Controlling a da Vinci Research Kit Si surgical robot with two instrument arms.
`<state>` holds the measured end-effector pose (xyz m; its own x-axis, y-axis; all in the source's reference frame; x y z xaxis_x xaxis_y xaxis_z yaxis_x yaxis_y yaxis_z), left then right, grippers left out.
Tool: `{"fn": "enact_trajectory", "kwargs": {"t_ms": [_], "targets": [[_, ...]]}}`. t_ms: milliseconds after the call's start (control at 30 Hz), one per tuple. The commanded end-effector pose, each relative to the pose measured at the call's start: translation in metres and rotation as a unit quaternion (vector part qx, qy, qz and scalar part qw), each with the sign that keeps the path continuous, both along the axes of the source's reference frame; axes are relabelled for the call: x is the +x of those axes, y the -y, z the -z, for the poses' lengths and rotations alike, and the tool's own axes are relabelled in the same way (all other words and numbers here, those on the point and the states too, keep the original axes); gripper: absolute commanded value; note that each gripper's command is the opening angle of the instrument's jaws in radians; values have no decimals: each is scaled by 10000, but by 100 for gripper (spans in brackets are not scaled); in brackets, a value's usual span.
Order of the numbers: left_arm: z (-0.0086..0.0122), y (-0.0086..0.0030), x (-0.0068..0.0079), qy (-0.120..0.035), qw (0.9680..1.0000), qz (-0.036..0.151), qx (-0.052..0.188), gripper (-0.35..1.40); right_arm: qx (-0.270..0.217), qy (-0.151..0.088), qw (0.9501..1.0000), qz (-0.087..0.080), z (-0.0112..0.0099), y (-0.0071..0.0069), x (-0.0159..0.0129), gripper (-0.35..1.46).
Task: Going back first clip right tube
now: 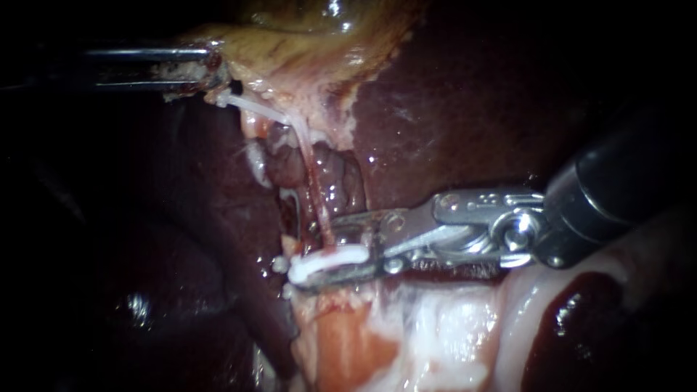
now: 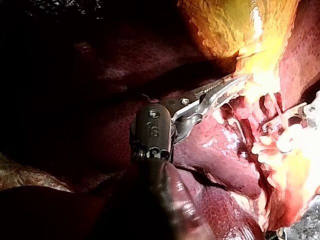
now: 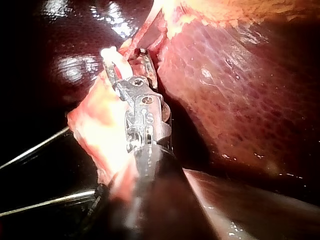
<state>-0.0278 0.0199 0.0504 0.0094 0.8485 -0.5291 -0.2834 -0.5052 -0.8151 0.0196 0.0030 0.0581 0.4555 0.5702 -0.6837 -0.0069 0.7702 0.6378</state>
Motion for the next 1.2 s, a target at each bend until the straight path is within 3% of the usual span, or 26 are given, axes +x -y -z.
{"fn": "enact_trajectory", "kwargs": {"t_ms": [33, 200, 500, 700, 900, 1200], "targets": [[-1, 0, 0, 2, 10000, -3, 0, -35, -51, -38, 10000, 31, 4, 0, -3, 50], [-1, 0, 0, 2, 10000, -3, -1, -35, -343, -115, 9993, 72, 13, -9, -20, 50], [-2, 0, 0, 2, 10000, -5, -4, -35, -1022, -236, 9944, 141, 32, -29, -84, 50], [-3, 0, 0, 2, 10000, -4, -4, -35, -1099, -195, 9937, 72, 40, -33, -112, 50], [-5, 1, -3, -6, 10000, 4, -12, -35, -1117, -206, 9935, 88, 40, -33, -119, 50], [-44, 16, -34, -69, 9999, 39, -121, -35, -1113, -209, 9935, 92, 41, -34, -121, 50]]}}
